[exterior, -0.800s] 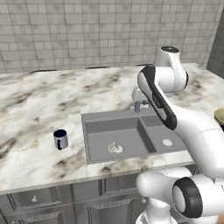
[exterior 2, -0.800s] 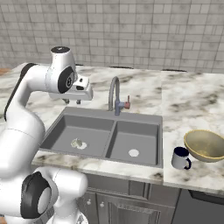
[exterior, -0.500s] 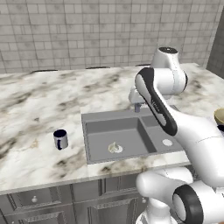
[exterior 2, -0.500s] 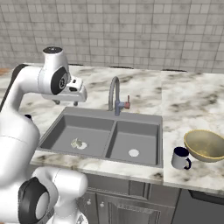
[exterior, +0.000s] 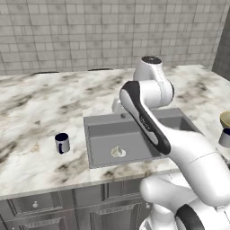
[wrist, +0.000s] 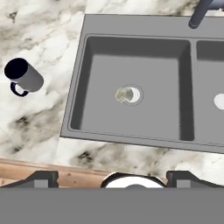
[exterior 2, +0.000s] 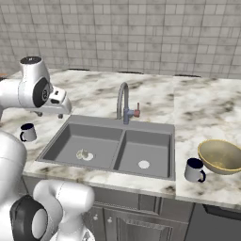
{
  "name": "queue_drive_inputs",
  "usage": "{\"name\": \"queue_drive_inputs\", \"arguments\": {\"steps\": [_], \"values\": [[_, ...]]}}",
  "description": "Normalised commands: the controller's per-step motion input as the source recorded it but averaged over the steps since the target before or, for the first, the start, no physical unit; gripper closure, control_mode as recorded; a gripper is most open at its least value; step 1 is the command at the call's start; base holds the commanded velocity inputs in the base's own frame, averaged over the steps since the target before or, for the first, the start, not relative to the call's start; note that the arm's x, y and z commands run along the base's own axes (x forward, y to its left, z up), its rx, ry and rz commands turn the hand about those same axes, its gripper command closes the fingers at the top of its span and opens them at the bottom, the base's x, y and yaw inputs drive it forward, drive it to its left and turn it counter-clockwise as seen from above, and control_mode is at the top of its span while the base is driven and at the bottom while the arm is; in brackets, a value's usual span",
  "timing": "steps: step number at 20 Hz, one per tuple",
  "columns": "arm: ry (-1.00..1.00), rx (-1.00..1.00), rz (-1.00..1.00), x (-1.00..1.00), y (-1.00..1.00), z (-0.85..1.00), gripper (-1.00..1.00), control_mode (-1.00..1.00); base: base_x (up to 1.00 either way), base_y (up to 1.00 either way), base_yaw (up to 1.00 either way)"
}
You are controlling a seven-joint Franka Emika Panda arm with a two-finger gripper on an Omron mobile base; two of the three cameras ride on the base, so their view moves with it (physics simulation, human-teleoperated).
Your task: Clear the mugs and bowl far away from the sink.
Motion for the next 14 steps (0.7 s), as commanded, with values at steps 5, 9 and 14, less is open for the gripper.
{"name": "queue_drive_inputs", "arguments": {"steps": [5,9,14], "values": [[0.00,-0.05,0.00,0.00,0.82,-0.30,-1.00,-1.00,0.00,0.00,0.00],[0.00,0.01,-0.01,0.00,0.86,-0.46,-1.00,-1.00,0.00,0.00,0.00],[0.00,0.03,0.00,0.00,0.84,-0.33,-1.00,-1.00,0.00,0.00,0.00]]}}
